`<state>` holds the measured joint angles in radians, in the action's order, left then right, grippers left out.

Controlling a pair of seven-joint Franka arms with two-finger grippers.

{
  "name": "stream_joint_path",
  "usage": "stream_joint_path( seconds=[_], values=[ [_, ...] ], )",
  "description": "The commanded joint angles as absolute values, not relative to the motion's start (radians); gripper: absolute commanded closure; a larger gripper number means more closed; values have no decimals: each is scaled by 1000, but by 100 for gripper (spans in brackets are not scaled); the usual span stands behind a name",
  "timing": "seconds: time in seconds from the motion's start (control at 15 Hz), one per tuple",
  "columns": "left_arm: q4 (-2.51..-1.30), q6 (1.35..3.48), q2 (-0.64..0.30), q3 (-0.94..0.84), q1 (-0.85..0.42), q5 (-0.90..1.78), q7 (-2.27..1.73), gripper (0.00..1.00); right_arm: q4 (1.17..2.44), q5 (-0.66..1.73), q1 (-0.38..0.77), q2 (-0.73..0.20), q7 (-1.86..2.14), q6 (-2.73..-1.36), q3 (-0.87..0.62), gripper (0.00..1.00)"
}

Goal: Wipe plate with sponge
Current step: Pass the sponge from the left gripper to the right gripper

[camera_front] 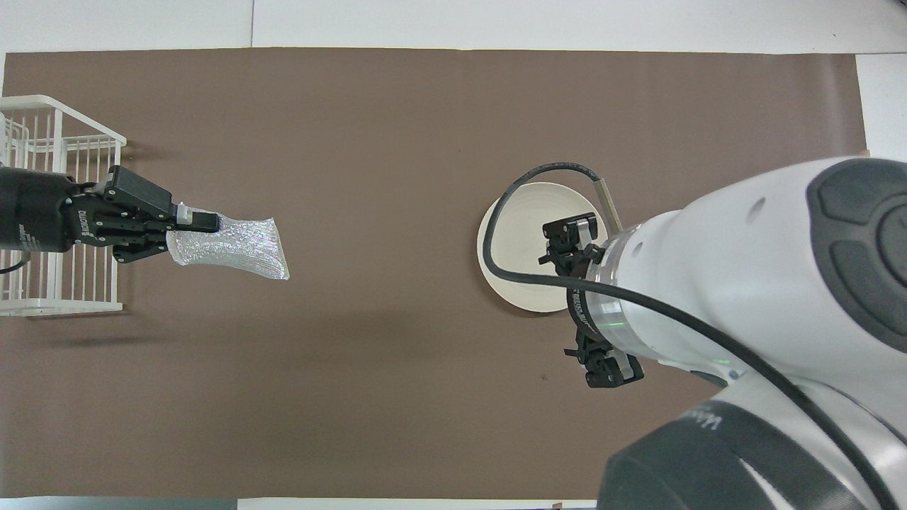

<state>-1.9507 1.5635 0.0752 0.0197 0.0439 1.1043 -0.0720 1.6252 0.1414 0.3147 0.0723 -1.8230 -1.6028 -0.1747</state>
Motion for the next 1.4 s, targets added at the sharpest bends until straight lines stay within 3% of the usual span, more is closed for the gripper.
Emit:
stream_joint_path(
  seconds=[0.0, 0.33, 0.66, 1.0, 1.2, 1.33],
  values=[
    [-2178, 1644, 228, 26, -29, 1216, 101, 100, 1669, 156, 311, 101, -1801, -1620, -179, 0],
    [-2429, 1719, 392, 20, -135, 1403, 392, 100, 1687, 161, 353, 112, -1860, -1686, -183, 0],
    [-2499, 1942, 440, 20, -383, 1566, 436, 100, 1716, 167, 495, 110, -2128, -1761, -196, 0],
    [-2517, 1858, 451, 31, -361, 1582, 436, 100, 1736, 204, 540, 130, -2151, -1678, -196, 0],
    [-2517, 1824, 443, 31, -327, 1585, 436, 100, 1752, 212, 540, 138, -2146, -1701, -196, 0],
    [-2519, 1803, 443, 31, -324, 1585, 436, 100, 1808, 212, 541, 159, -2137, -1793, -196, 0]
  ],
)
